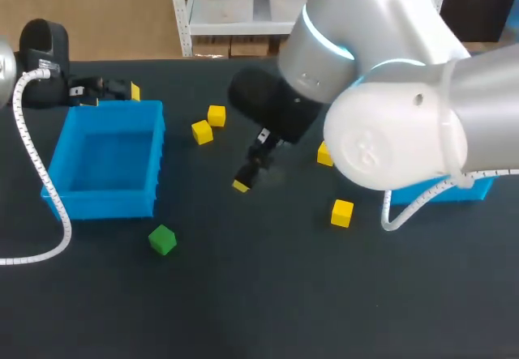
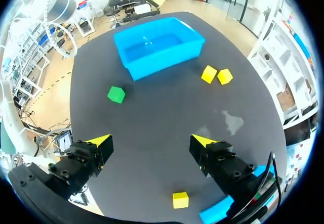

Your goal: Put the green cubes in the right bin and the yellow cubes in the left bin.

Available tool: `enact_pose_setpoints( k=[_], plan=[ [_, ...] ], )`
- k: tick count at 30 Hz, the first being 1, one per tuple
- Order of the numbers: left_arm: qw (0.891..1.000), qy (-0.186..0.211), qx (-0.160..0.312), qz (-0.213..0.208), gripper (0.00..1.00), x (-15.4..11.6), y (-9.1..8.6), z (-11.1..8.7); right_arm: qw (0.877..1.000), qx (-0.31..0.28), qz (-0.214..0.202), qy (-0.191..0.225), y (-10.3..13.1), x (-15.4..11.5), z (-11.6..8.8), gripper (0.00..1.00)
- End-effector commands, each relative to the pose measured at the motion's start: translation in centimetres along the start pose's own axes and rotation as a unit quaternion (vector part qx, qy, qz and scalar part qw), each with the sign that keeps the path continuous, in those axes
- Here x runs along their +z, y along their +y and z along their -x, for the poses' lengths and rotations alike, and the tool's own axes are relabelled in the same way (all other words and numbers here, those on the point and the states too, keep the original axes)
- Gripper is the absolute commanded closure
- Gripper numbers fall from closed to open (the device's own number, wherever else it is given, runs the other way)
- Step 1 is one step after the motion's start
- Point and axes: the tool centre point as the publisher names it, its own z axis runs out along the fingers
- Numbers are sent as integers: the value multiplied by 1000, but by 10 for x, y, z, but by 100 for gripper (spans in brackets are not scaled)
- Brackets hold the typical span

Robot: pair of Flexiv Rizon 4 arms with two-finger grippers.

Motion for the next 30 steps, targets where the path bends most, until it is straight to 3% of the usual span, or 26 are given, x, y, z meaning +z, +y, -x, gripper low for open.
enact_pose_setpoints(
  k=[1, 13, 30],
  plan=[
    [1000, -3, 1, -5, 0, 0, 2, -1, 1000, -3, 5, 3, 4, 0, 0, 0],
    [1000, -3, 1, -5, 0, 0, 2, -1, 1000, -2, 19, 4, 21, 13, 6, 0],
    [1000, -3, 1, -5, 0, 0, 2, -1, 1000, 20, 12, 9, 39, 57, 28, 0]
  ],
)
